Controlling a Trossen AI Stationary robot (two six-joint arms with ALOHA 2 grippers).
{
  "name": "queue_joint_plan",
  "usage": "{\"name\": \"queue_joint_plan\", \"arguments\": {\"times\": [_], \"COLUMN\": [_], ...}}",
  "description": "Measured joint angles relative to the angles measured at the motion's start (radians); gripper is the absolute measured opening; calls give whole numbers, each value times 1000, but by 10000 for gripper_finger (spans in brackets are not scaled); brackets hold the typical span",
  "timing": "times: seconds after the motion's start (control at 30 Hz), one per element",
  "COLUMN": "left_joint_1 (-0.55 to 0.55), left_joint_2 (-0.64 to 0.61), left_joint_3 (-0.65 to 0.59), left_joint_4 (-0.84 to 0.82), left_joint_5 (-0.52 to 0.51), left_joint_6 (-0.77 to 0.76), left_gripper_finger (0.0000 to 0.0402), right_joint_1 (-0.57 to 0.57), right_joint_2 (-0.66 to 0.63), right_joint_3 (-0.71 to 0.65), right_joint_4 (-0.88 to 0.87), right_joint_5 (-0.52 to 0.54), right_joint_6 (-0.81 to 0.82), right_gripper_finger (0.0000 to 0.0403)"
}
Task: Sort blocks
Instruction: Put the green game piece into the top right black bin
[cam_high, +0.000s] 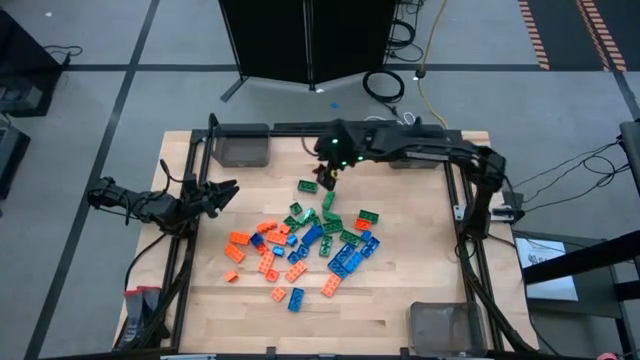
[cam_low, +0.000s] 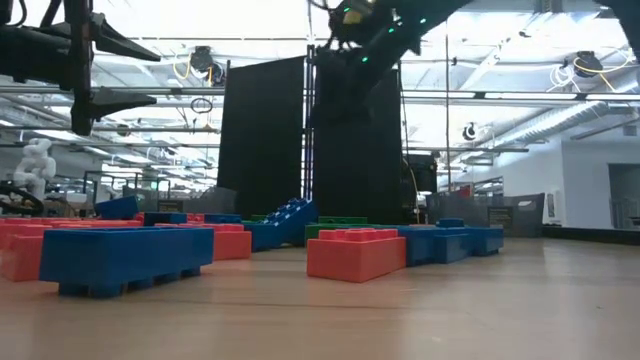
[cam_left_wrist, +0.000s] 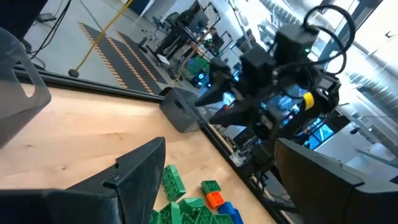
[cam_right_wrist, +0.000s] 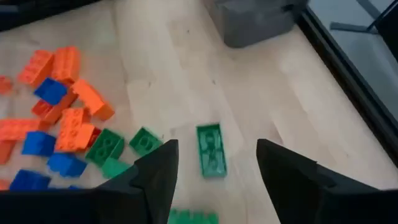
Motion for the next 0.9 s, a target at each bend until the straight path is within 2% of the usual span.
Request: {"name": "queue_joint_plan", "arguments": {"times": [0.27,0.5,0.6,0.9], "left_joint_1": [0,0,0,0], "left_joint_2": [0,0,0,2], "left_joint_3": [0,0,0,0], "left_joint_4": [-5,-9,-17,-33], "left_joint_5": [22,47,53,59], "left_joint_6": [0,0,0,0], "left_gripper_finger": [303,303,303,303], "right_joint_1": [22,30,37,34], "right_joint_2": [230,411,456,526], "right_joint_3": [244,441,462,463], "right_joint_4": [-115,-362,-411,-402], "right_joint_5": [7,17,57,68], "right_joint_6": [-84,-155,-180,-145], "right_gripper_finger": [273,313,316,315]}}
